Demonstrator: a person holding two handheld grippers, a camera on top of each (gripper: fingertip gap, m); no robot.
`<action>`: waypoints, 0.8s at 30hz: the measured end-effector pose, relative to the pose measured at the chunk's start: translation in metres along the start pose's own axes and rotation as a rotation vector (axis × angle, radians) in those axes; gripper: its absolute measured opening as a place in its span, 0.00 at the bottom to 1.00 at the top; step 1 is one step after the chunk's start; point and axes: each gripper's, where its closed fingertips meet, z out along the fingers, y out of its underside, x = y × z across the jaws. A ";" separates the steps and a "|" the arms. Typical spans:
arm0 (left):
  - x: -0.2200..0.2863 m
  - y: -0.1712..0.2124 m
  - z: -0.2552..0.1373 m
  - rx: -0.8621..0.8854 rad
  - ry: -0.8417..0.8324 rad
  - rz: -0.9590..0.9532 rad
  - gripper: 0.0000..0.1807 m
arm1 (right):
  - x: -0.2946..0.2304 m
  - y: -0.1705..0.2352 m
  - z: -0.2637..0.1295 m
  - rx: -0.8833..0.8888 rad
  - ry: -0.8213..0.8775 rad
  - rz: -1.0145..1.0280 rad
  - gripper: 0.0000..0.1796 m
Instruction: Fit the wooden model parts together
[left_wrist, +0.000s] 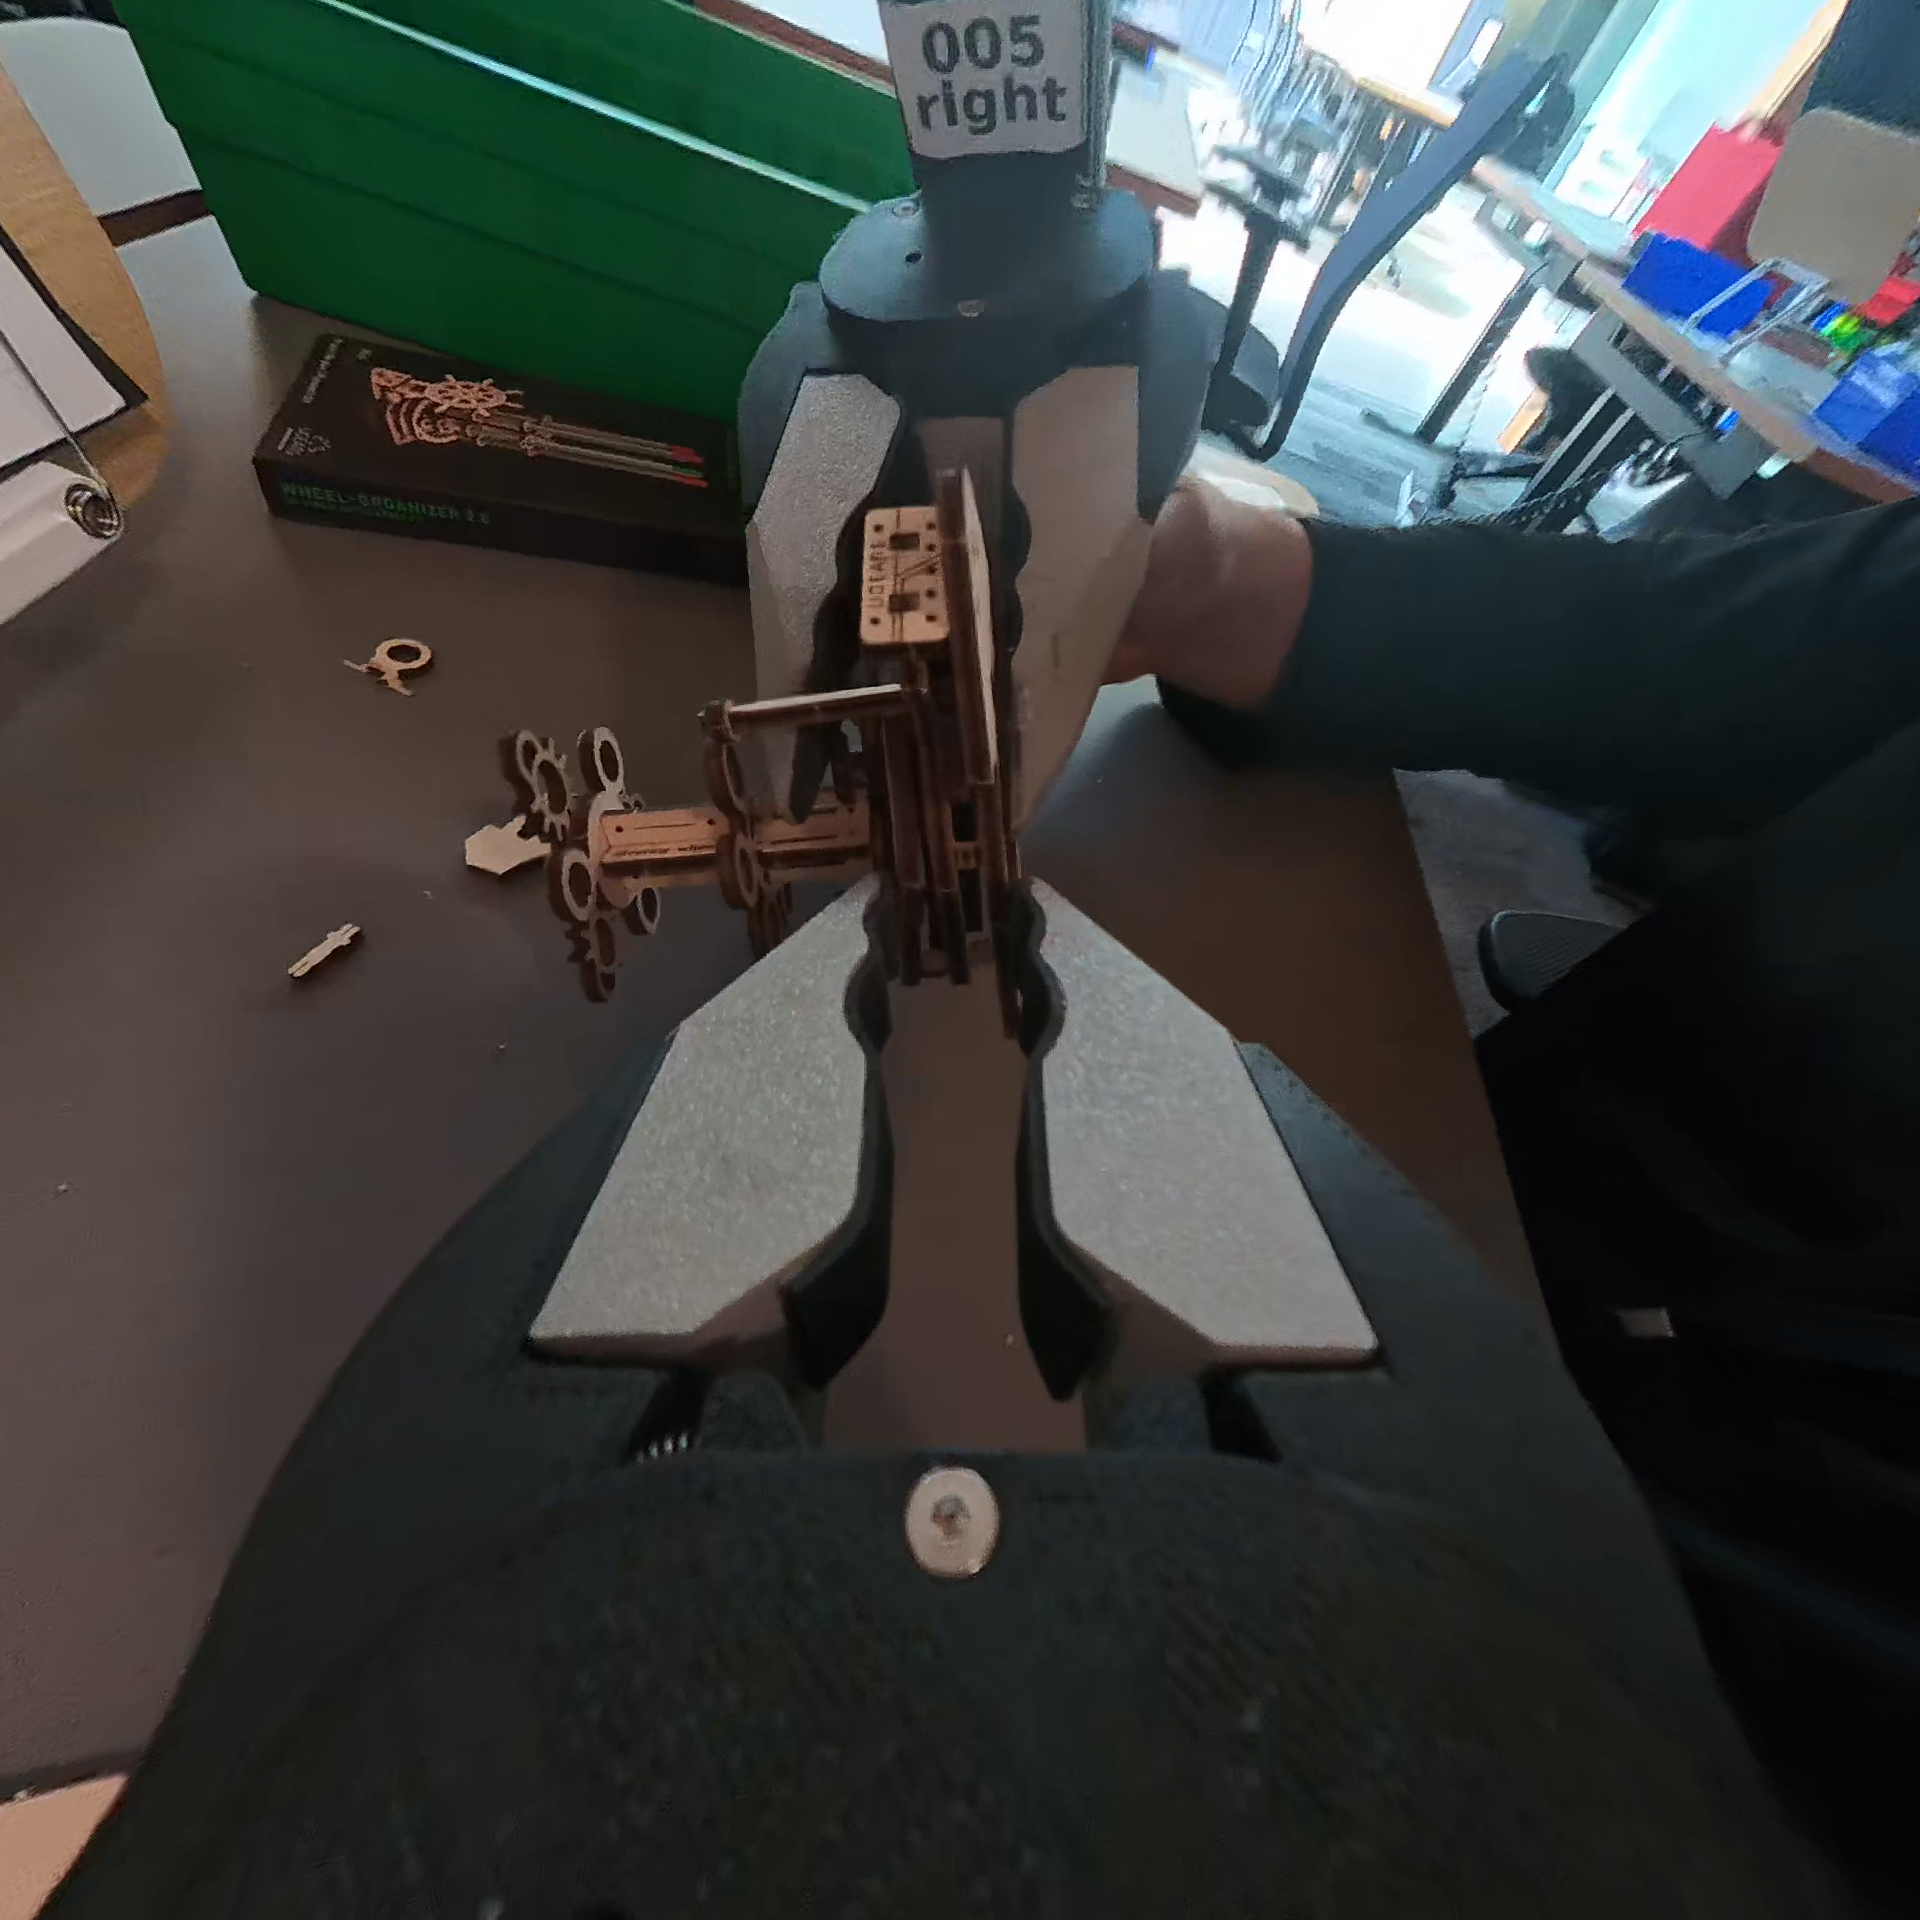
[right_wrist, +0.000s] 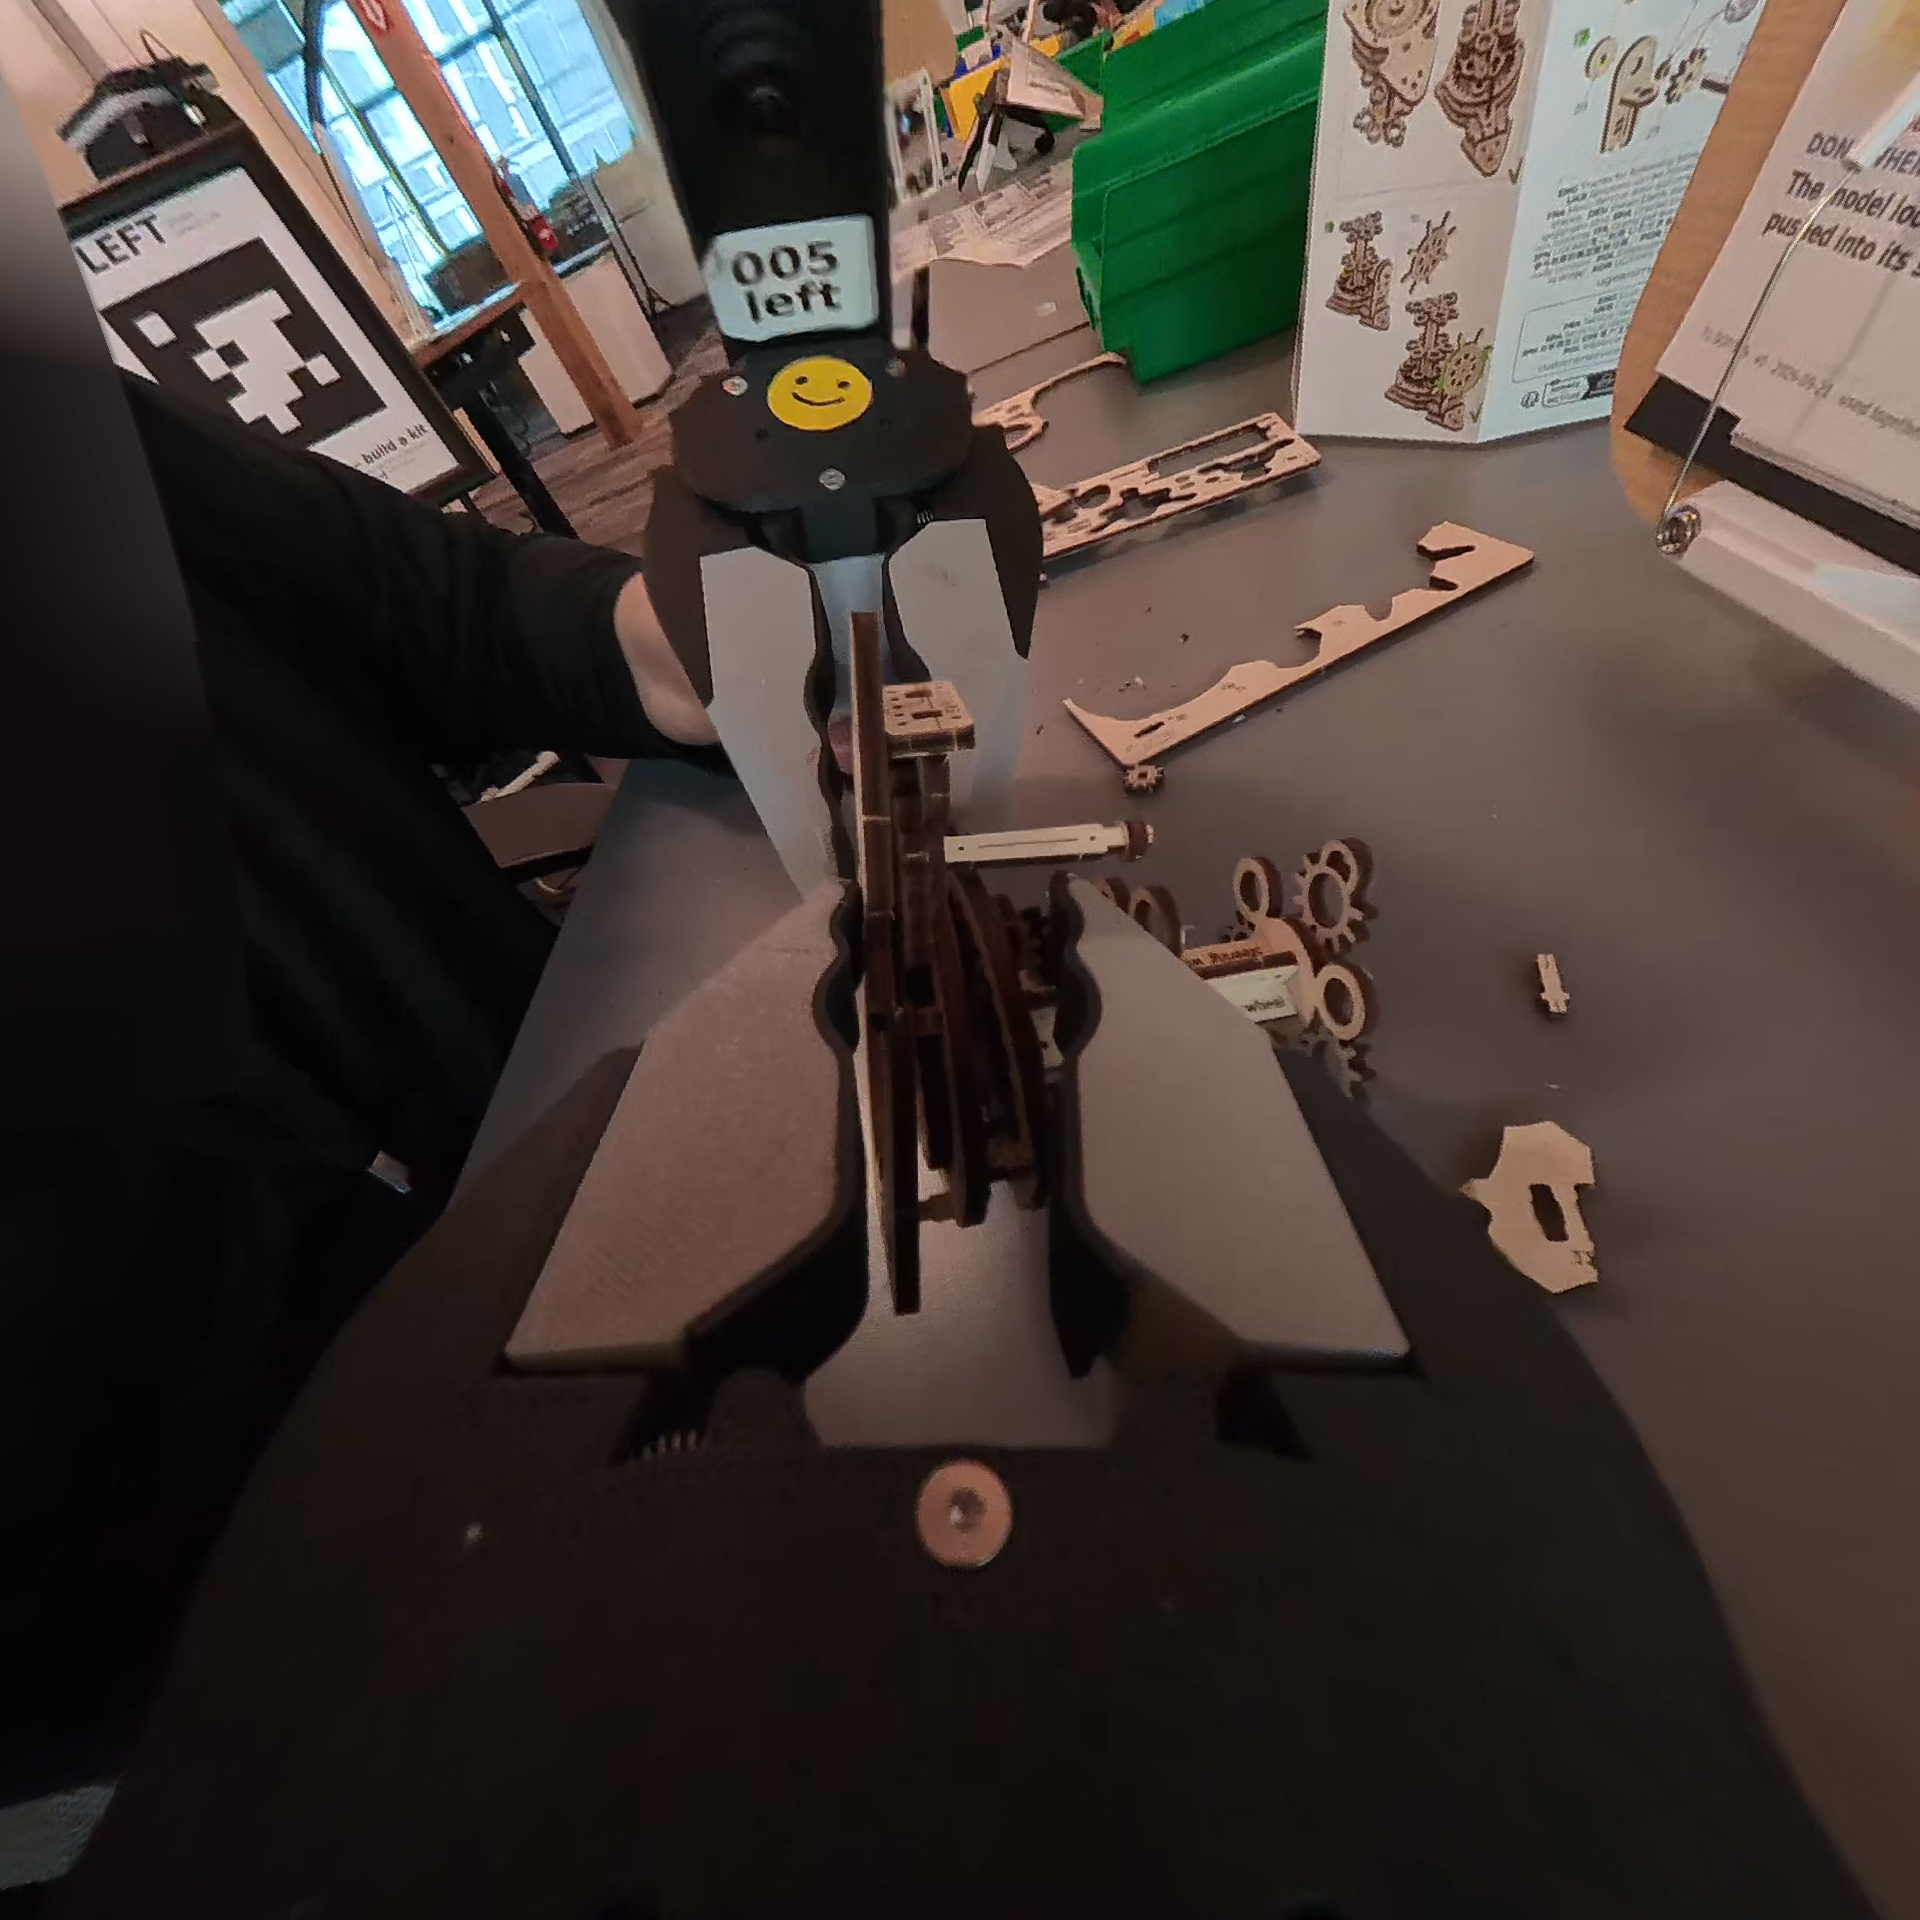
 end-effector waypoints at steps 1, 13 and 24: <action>-0.001 0.003 0.001 -0.026 -0.015 0.015 0.10 | 0.000 0.002 0.002 -0.012 0.006 -0.003 0.18; -0.002 0.020 0.009 -0.074 -0.028 0.035 0.10 | 0.002 0.015 0.009 -0.069 0.030 -0.050 0.17; -0.015 0.001 0.001 -0.151 -0.422 0.602 0.11 | 0.001 0.009 -0.016 -0.085 0.163 -0.411 0.24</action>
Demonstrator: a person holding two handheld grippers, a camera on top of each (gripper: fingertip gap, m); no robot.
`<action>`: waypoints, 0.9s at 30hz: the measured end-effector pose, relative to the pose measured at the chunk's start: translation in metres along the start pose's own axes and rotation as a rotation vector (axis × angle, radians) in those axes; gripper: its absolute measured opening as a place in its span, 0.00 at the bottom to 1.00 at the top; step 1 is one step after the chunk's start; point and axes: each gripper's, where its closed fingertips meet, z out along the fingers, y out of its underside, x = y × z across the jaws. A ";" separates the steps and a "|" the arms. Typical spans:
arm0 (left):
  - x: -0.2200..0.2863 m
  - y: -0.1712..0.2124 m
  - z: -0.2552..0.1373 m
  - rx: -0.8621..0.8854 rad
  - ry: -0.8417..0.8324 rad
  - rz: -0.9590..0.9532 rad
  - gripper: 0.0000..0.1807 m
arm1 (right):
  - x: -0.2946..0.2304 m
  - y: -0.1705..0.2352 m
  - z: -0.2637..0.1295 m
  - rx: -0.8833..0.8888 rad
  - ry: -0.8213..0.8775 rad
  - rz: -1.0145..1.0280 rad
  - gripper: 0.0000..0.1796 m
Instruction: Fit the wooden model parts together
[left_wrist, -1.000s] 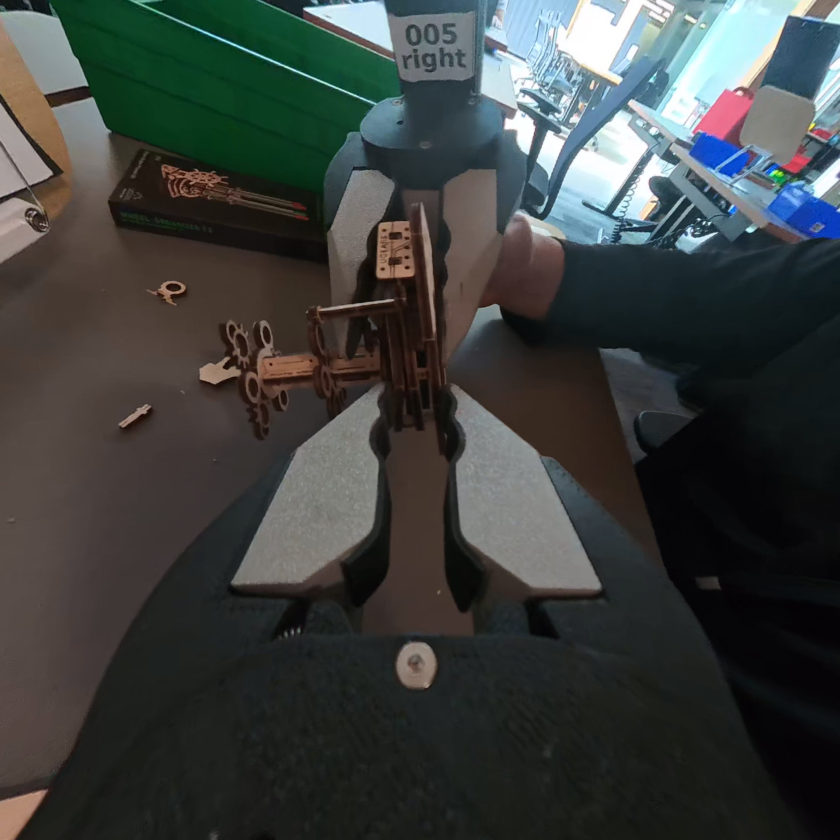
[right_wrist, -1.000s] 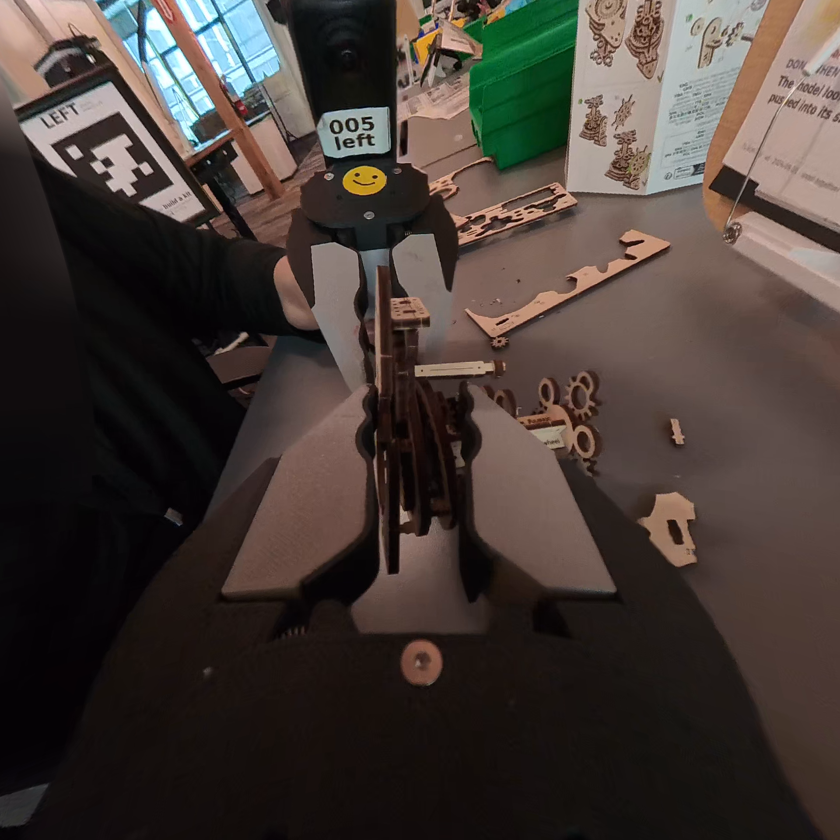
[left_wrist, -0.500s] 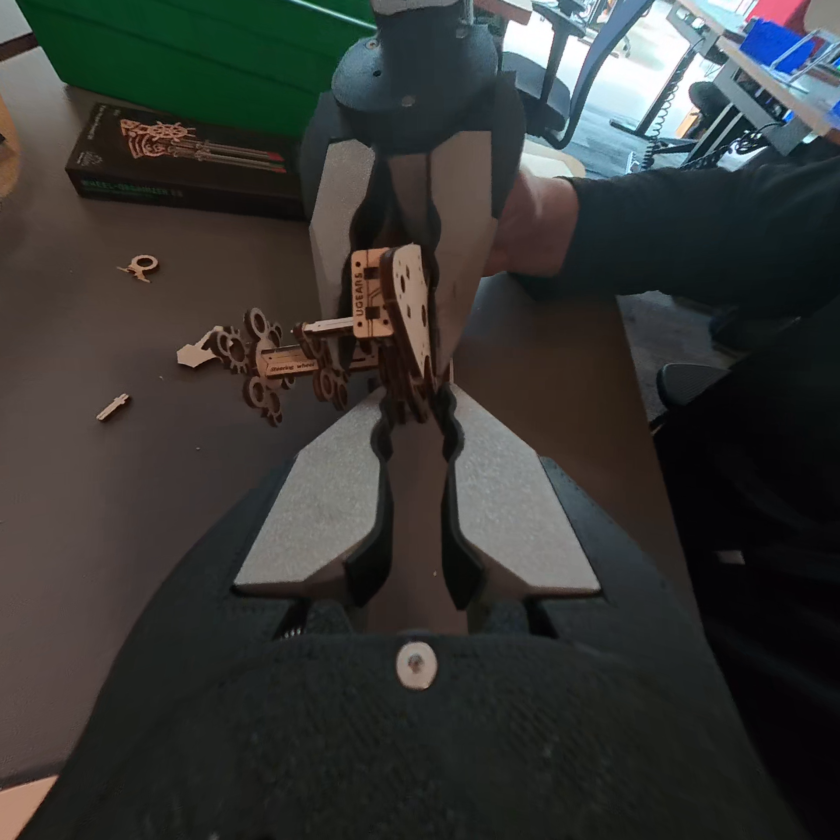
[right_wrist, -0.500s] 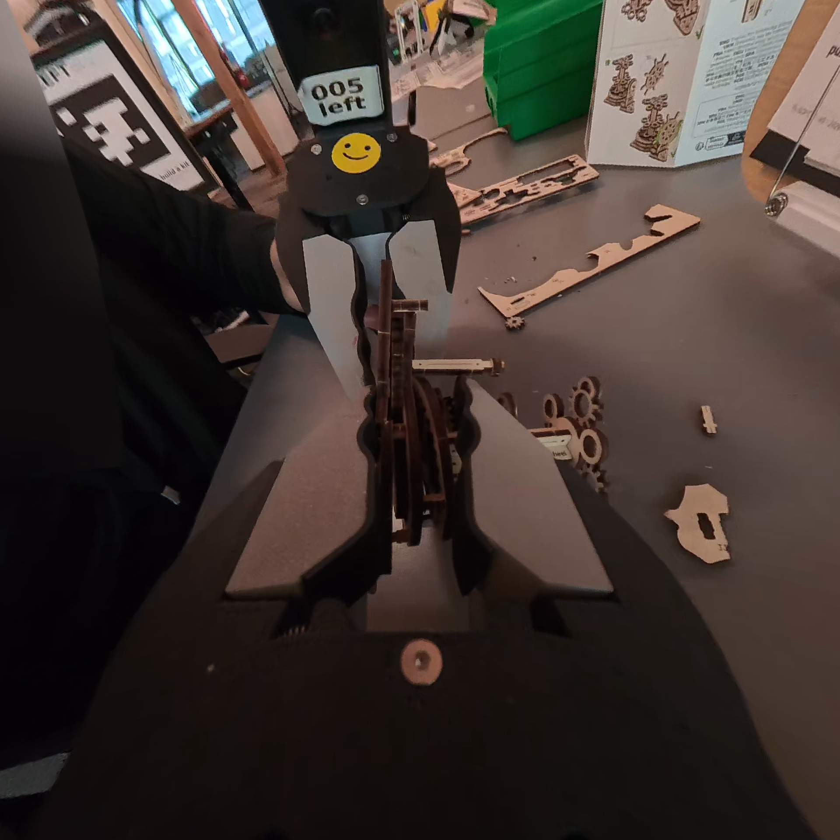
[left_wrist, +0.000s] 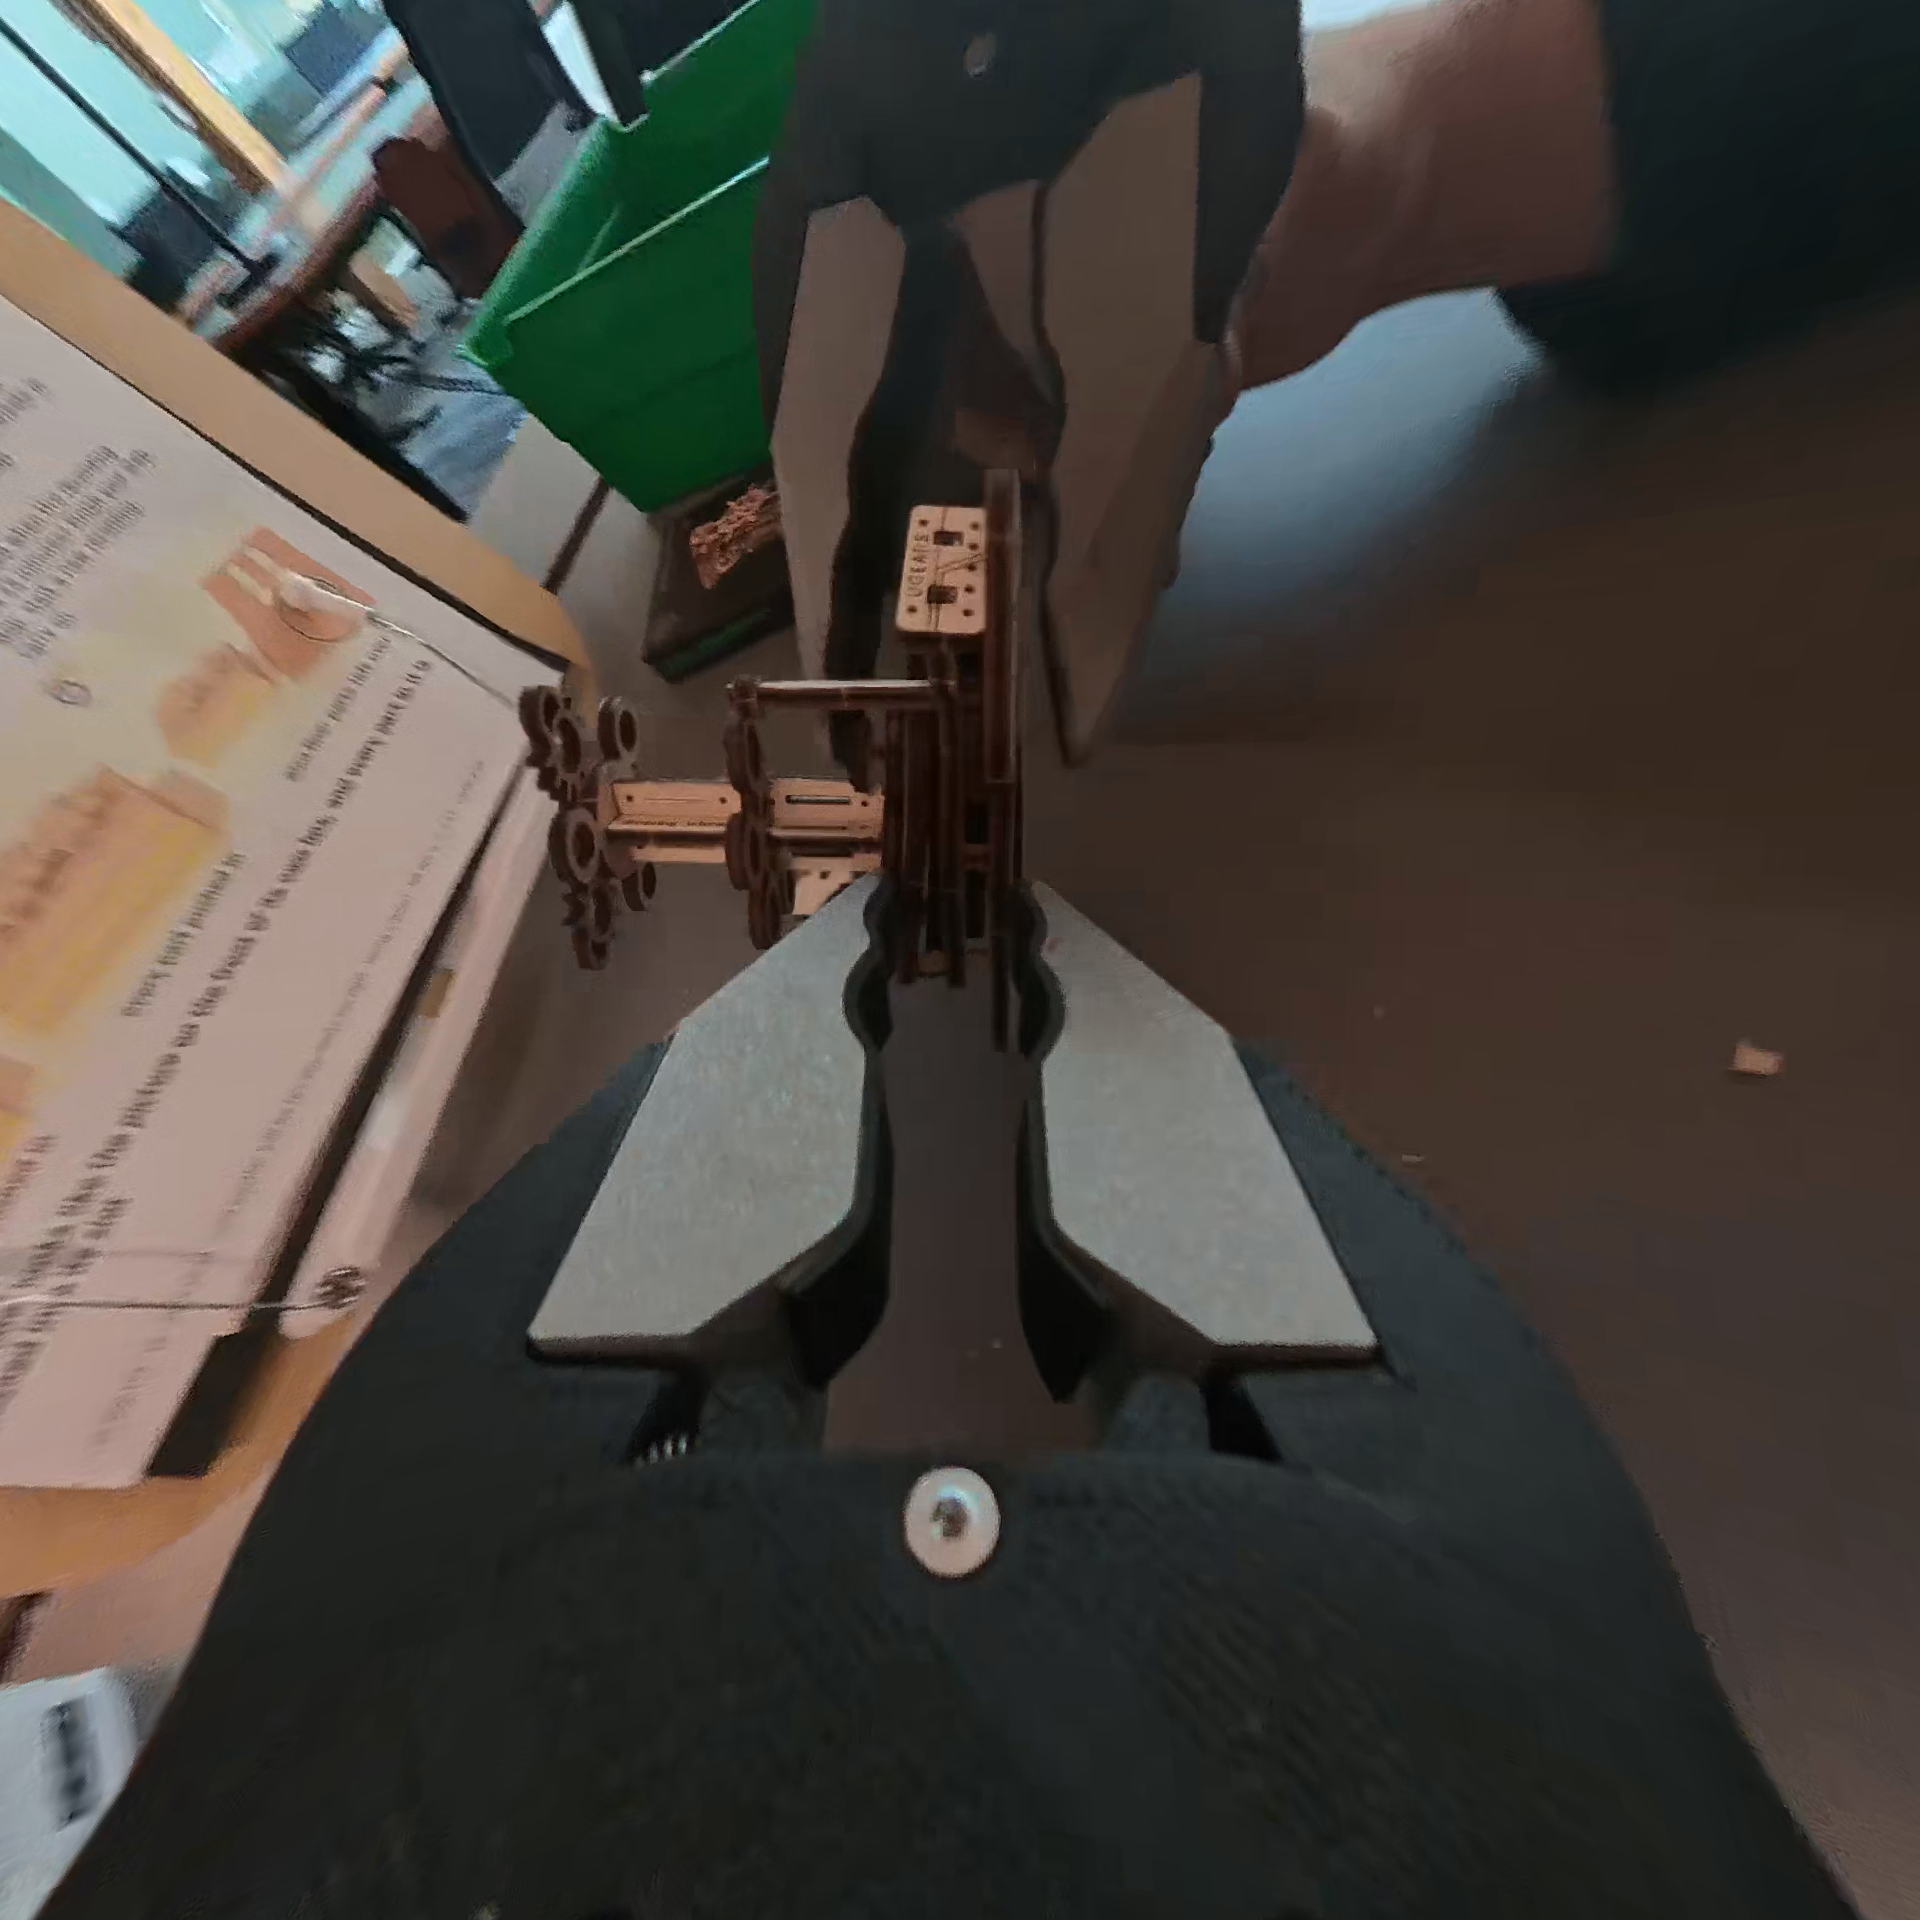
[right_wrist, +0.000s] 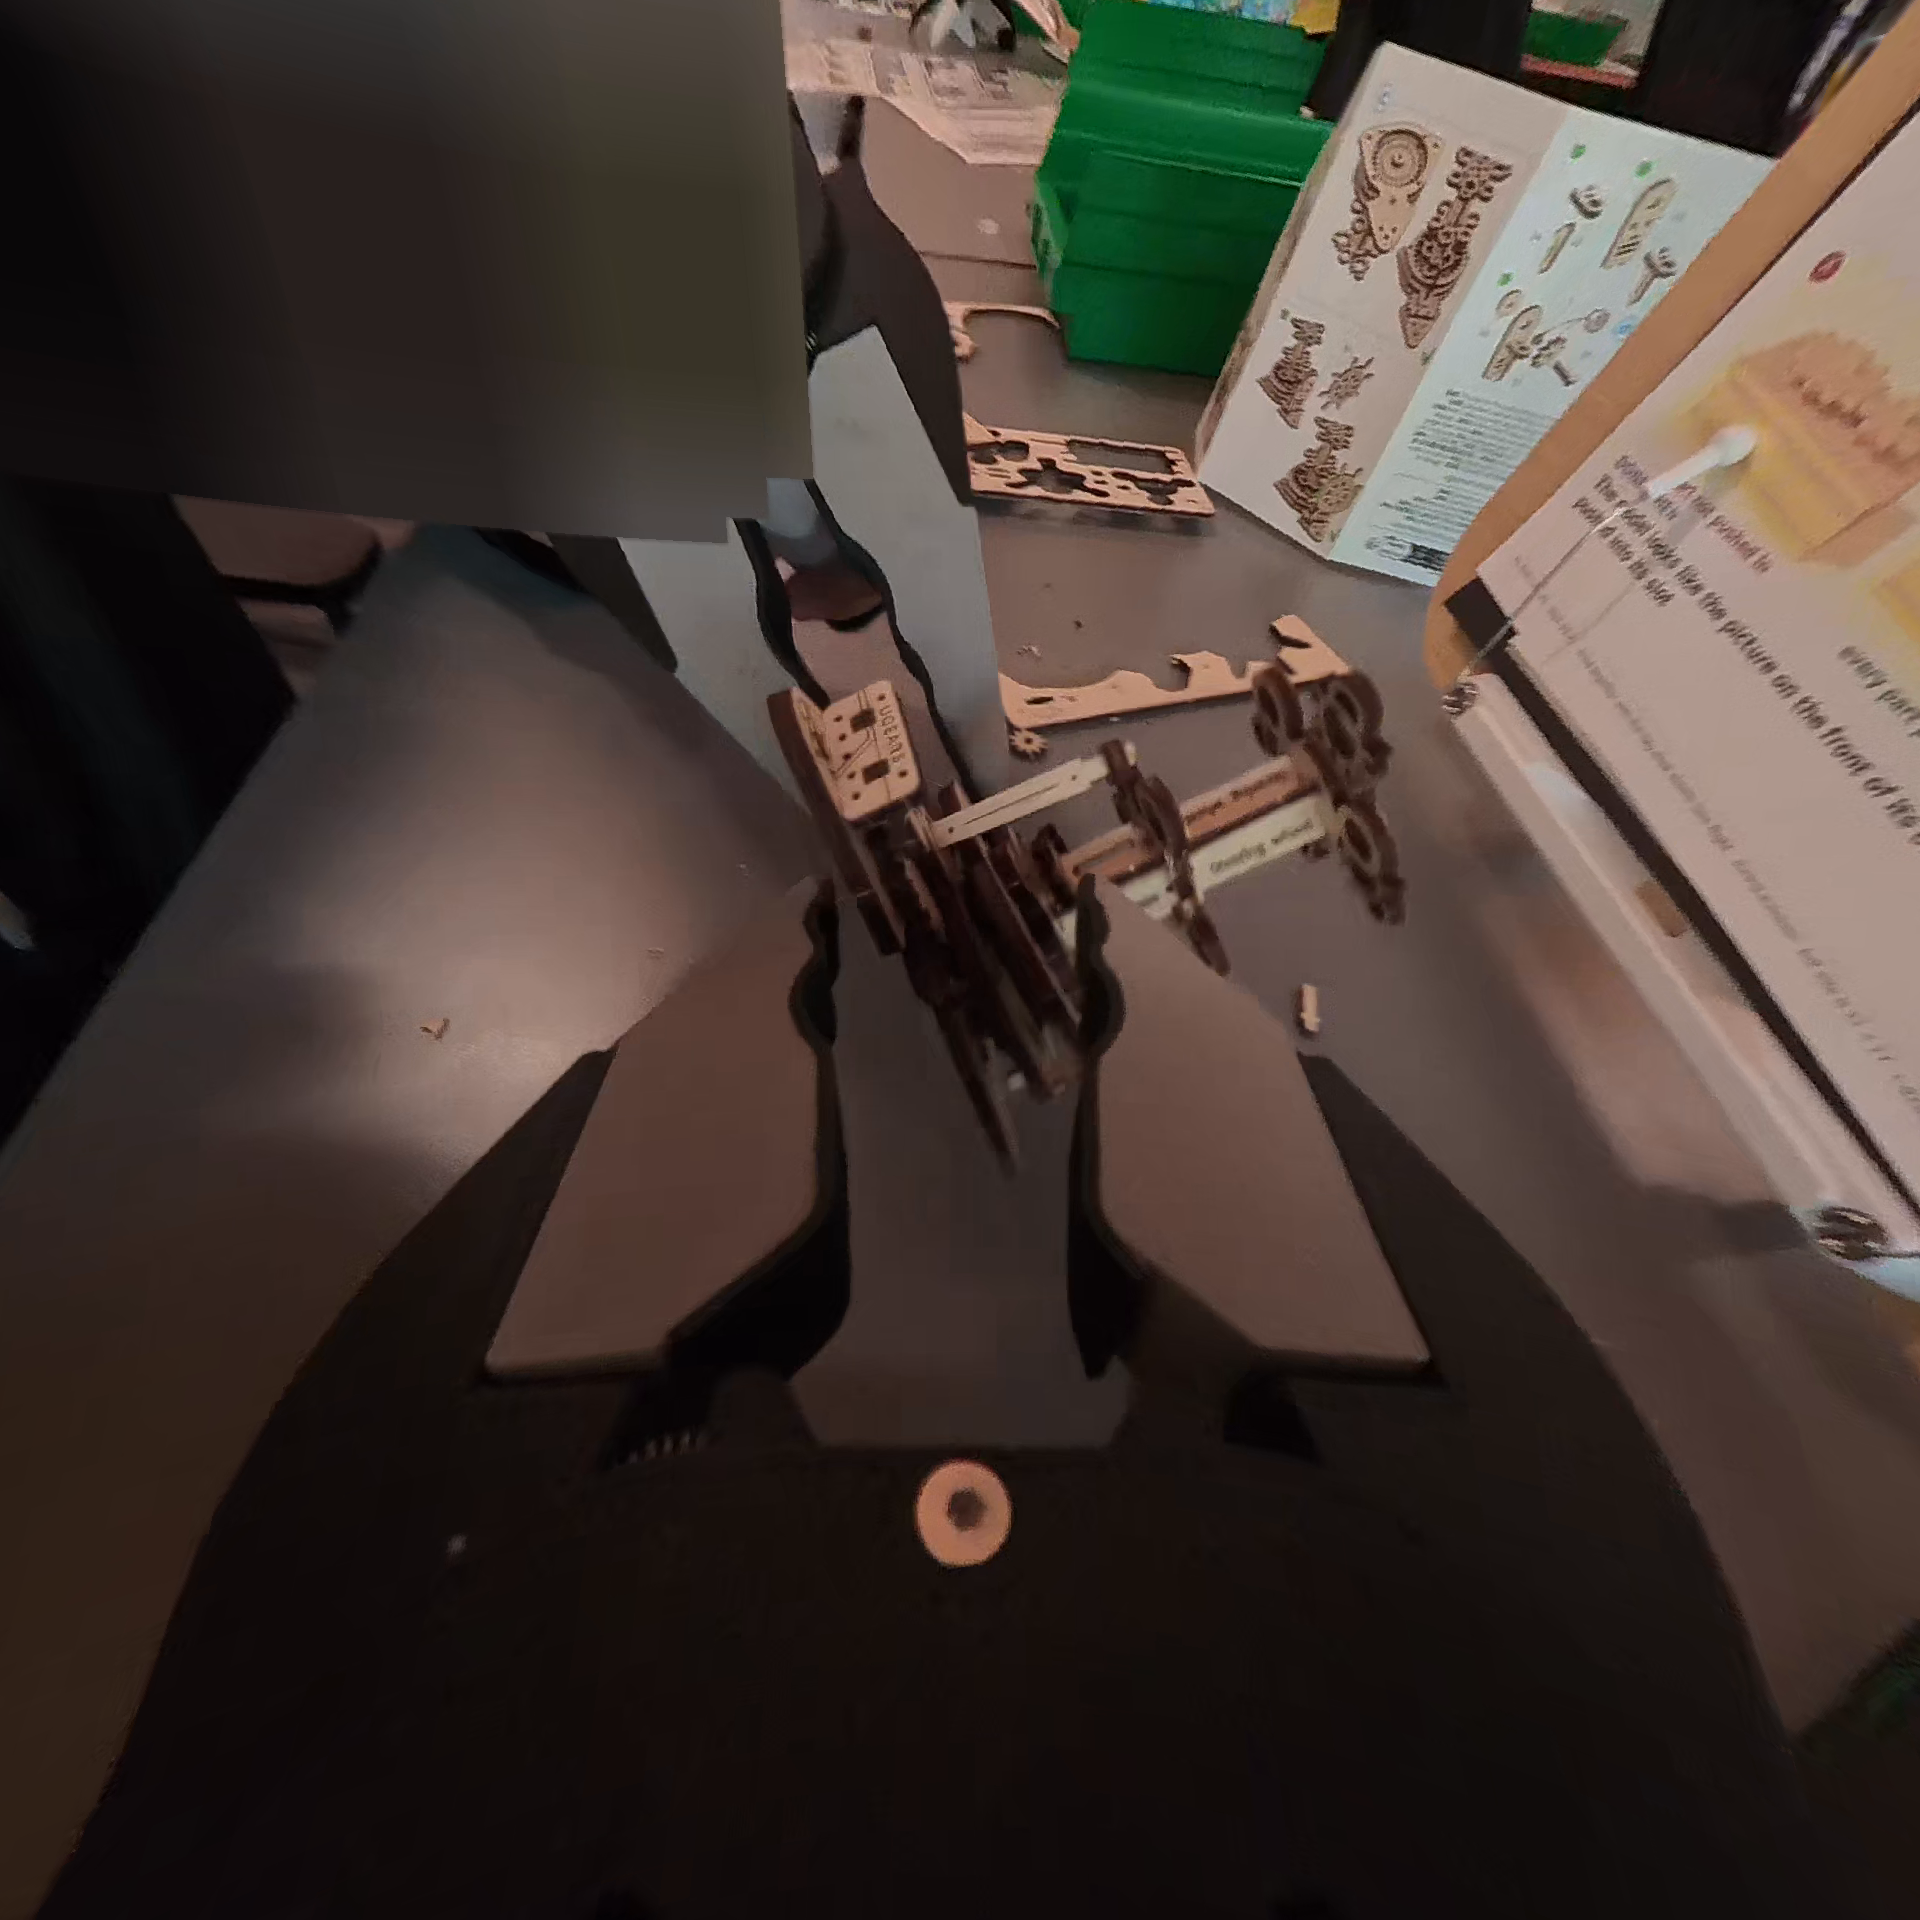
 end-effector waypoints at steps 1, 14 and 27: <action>-0.004 0.001 -0.001 -0.005 -0.039 0.042 0.11 | 0.002 0.001 -0.002 -0.016 0.025 -0.019 0.24; -0.022 -0.045 -0.035 0.351 -0.111 -0.005 0.10 | 0.021 -0.007 -0.023 0.121 0.061 0.171 0.37; -0.037 -0.066 -0.051 0.783 0.265 -0.683 0.10 | 0.006 -0.058 -0.017 0.349 -0.039 0.264 0.23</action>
